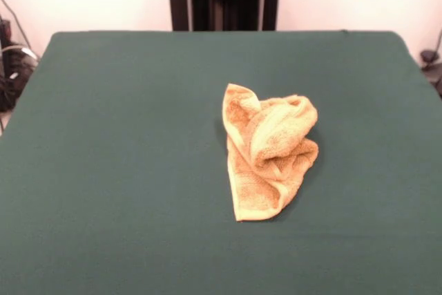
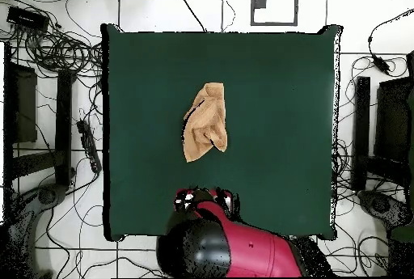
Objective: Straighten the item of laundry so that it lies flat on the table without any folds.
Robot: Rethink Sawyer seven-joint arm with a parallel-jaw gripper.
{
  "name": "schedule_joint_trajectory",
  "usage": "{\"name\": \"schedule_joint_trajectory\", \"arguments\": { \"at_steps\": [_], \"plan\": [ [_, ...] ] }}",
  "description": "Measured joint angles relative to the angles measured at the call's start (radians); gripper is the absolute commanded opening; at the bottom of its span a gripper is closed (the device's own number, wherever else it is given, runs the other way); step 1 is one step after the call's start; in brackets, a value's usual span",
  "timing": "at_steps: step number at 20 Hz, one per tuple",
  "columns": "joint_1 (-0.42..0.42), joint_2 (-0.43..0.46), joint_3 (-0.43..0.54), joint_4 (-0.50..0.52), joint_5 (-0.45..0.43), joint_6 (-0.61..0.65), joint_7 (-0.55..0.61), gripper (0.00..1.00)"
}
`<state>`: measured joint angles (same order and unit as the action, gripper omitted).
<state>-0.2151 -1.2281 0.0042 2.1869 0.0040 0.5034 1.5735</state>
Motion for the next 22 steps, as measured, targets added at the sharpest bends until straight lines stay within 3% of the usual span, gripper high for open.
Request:
{"name": "schedule_joint_trajectory", "arguments": {
  "at_steps": [7, 22],
  "plan": [
    [-0.056, 0.056, 0.018, 0.0, -0.015, -0.088, 0.0, 1.0],
    [-0.131, 0.251, 0.027, 0.0, -0.14, -0.203, 0.0, 1.0]
  ]
}}
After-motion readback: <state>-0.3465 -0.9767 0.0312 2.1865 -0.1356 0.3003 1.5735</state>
